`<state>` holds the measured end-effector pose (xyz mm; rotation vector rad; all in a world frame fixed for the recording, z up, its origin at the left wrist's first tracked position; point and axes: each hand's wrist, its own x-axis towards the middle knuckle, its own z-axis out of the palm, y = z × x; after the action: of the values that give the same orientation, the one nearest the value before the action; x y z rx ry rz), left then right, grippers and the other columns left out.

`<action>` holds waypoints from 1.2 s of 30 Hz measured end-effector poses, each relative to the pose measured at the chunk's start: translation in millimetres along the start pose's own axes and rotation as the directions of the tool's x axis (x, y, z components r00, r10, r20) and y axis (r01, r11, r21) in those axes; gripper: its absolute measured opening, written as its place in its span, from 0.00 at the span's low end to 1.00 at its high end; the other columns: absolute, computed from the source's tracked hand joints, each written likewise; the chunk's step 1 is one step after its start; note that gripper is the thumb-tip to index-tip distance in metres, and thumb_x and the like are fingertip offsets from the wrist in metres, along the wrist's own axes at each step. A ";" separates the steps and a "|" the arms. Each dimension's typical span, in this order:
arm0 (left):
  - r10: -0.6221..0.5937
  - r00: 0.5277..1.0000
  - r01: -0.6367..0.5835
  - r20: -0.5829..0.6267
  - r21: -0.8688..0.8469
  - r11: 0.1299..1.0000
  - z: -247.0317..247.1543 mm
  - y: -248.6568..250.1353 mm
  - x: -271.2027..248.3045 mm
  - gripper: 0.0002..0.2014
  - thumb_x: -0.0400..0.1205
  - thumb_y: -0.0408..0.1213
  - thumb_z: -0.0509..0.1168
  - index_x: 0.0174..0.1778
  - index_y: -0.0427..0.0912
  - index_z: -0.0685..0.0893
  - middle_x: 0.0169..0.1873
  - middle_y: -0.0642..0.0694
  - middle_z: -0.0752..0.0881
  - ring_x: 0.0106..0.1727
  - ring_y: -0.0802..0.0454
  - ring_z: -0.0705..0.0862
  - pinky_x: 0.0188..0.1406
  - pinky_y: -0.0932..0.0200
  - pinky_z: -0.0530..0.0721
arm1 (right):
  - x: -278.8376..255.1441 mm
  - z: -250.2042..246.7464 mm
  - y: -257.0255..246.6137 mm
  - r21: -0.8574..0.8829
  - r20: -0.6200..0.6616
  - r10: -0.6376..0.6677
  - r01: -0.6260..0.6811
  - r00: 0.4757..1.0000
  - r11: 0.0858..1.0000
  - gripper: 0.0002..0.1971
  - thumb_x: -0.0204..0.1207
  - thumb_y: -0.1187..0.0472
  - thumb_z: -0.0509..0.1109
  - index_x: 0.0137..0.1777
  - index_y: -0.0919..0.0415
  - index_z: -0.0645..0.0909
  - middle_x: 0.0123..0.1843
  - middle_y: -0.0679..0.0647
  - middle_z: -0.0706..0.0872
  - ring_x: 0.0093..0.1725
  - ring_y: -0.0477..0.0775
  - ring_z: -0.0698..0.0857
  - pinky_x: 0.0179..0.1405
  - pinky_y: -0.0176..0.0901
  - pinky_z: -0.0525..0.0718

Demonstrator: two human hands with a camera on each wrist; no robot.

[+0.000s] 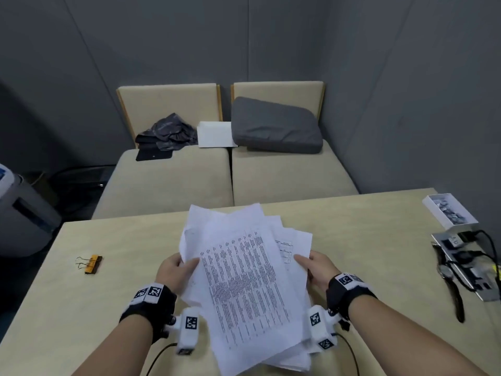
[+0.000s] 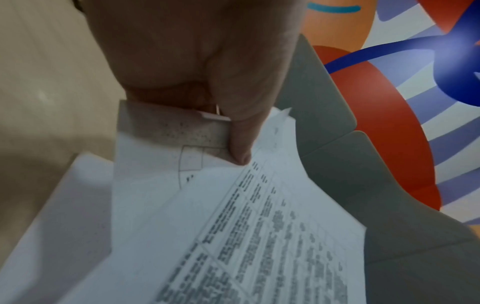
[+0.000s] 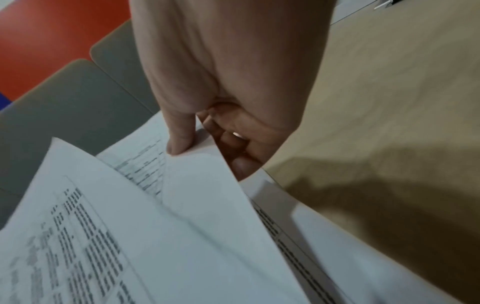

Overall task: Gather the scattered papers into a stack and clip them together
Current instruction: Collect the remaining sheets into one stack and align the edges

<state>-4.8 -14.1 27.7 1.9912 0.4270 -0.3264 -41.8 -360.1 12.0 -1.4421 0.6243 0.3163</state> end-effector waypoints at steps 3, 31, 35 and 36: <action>-0.082 0.986 0.086 -0.149 0.022 0.996 6.3 -20.4 11.3 0.12 0.76 0.39 0.71 0.53 0.39 0.82 0.43 0.39 0.88 0.43 0.38 0.87 0.44 0.49 0.85 | 4.7 -3.3 12.9 -0.086 -0.077 0.000 -0.007 0.997 0.996 0.07 0.79 0.66 0.68 0.51 0.65 0.86 0.52 0.61 0.91 0.51 0.61 0.89 0.54 0.56 0.87; -0.336 0.942 0.332 0.027 0.102 0.938 72.5 -29.7 15.3 0.51 0.64 0.54 0.76 0.80 0.37 0.62 0.75 0.34 0.69 0.71 0.35 0.74 0.66 0.42 0.79 | 23.1 -22.5 29.5 -0.731 -0.091 0.250 -0.235 0.964 0.641 0.19 0.71 0.42 0.73 0.40 0.60 0.81 0.46 0.59 0.90 0.42 0.56 0.87 0.54 0.48 0.85; -0.340 0.939 0.327 0.041 0.189 0.926 81.3 -36.4 7.4 0.50 0.68 0.50 0.79 0.79 0.34 0.60 0.71 0.33 0.74 0.69 0.36 0.77 0.65 0.42 0.81 | 28.3 -22.2 36.1 -0.762 -0.150 0.275 -0.288 0.950 0.580 0.22 0.66 0.39 0.73 0.28 0.59 0.77 0.26 0.52 0.85 0.25 0.54 0.83 0.38 0.43 0.86; -0.358 0.933 0.346 0.034 0.188 0.919 84.4 -36.6 5.4 0.50 0.68 0.50 0.78 0.79 0.33 0.60 0.70 0.33 0.75 0.68 0.35 0.78 0.64 0.44 0.81 | 30.3 -21.3 35.3 -0.730 -0.167 0.227 -0.275 0.959 0.626 0.20 0.67 0.43 0.75 0.30 0.56 0.73 0.24 0.50 0.82 0.23 0.52 0.79 0.31 0.39 0.80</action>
<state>-19.3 -74.2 -40.6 2.0654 0.7385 -0.6784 -41.6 -381.5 -34.5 -2.1726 0.7953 0.8351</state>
